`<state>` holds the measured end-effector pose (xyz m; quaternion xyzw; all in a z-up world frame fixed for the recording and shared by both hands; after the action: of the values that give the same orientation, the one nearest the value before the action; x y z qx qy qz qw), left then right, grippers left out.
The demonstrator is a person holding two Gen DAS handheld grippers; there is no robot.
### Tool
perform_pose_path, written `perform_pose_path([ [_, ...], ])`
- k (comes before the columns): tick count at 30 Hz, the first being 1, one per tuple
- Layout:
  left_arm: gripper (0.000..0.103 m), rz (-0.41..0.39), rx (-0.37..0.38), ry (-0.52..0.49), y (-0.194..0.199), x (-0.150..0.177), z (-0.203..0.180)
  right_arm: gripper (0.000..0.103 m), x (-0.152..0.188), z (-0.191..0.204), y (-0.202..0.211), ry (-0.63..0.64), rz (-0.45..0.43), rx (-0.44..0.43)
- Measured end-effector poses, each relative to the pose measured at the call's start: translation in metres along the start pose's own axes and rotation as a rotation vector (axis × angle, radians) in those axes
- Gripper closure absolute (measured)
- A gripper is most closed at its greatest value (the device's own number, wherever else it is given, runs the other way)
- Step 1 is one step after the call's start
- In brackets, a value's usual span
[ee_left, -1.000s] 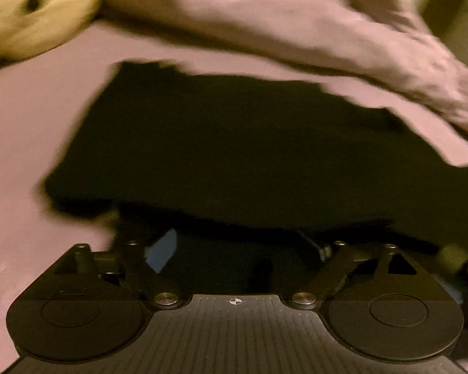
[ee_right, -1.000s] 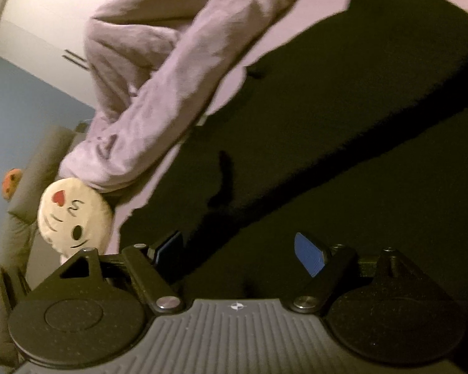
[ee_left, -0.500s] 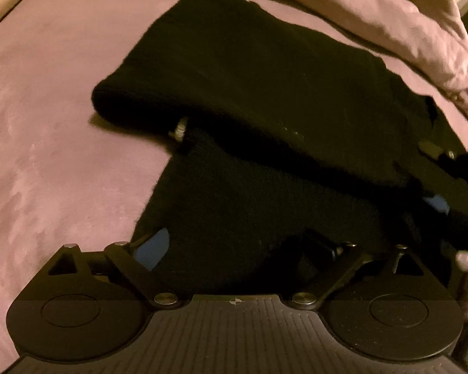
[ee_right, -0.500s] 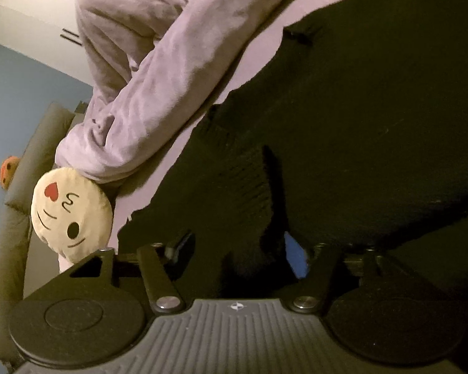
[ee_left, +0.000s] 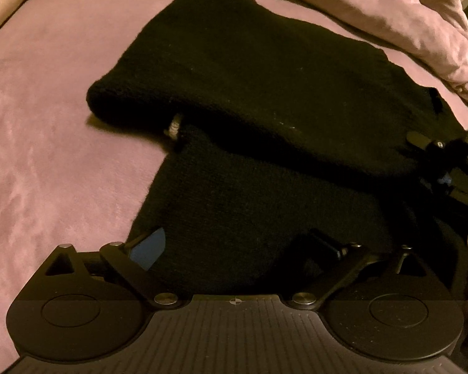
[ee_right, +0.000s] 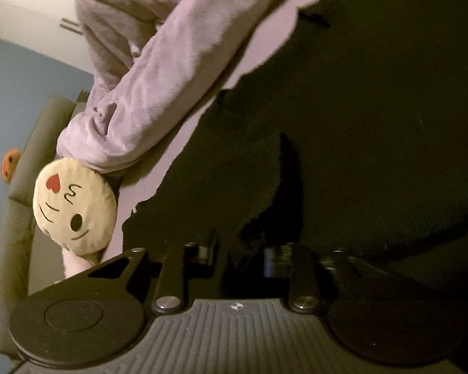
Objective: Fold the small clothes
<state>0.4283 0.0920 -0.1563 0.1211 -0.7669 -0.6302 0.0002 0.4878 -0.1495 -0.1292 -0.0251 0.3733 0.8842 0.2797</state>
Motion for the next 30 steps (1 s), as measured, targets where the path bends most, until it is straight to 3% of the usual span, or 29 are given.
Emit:
perform_pose_path([
  [7, 0.003, -0.005, 0.037, 0.089, 0.008, -0.013, 0.009, 0.092, -0.016, 0.04, 0.043, 0.308, -0.12, 0.121],
  [12, 0.003, -0.055, 0.01, 0.114, 0.018, -0.029, 0.013, 0.092, -0.037, 0.032, 0.082, 0.423, -0.222, 0.282],
  [16, 0.003, -0.031, -0.014, 0.133, 0.005, -0.037, 0.015, 0.087, -0.053, -0.011, 0.088, 0.297, -0.196, 0.354],
  [17, 0.003, -0.02, -0.02, 0.146, 0.002, -0.039, 0.017, 0.082, -0.054, -0.024, 0.087, 0.246, -0.176, 0.358],
  [18, 0.003, -0.021, -0.024, 0.151, 0.0, -0.041, 0.017, 0.065, -0.055, -0.036, 0.086, 0.182, -0.158, 0.348],
  [20, 0.003, -0.039, -0.032, 0.142, -0.001, -0.045, 0.017, 0.048, -0.052, -0.053, 0.083, 0.084, -0.127, 0.284],
  [24, 0.003, -0.042, -0.062, 0.127, -0.011, -0.051, 0.016, 0.048, -0.051, -0.063, 0.069, 0.002, -0.099, 0.16],
  [26, 0.003, -0.04, -0.072, 0.126, -0.014, -0.053, 0.015, 0.053, -0.054, -0.059, 0.061, -0.007, -0.092, 0.112],
  [29, 0.003, -0.046, -0.091, 0.127, -0.015, -0.055, 0.014, 0.092, -0.062, -0.05, 0.054, 0.022, -0.107, 0.122],
  [30, 0.003, -0.05, -0.092, 0.131, -0.014, -0.055, 0.014, 0.092, -0.062, -0.045, 0.055, 0.051, -0.118, 0.148],
])
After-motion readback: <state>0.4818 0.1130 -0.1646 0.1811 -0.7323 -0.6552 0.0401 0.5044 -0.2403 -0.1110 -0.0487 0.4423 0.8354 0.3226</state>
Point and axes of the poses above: each gripper's, at about its wrist camera, not at the fingertips, and y roughly against the way its jaws point, z to its left, x to its underside, the point moved 8 cm from there along -y, roughly the way its jaws point, and after that the axes turned 9 degrees about z, right-handed, at the moved point
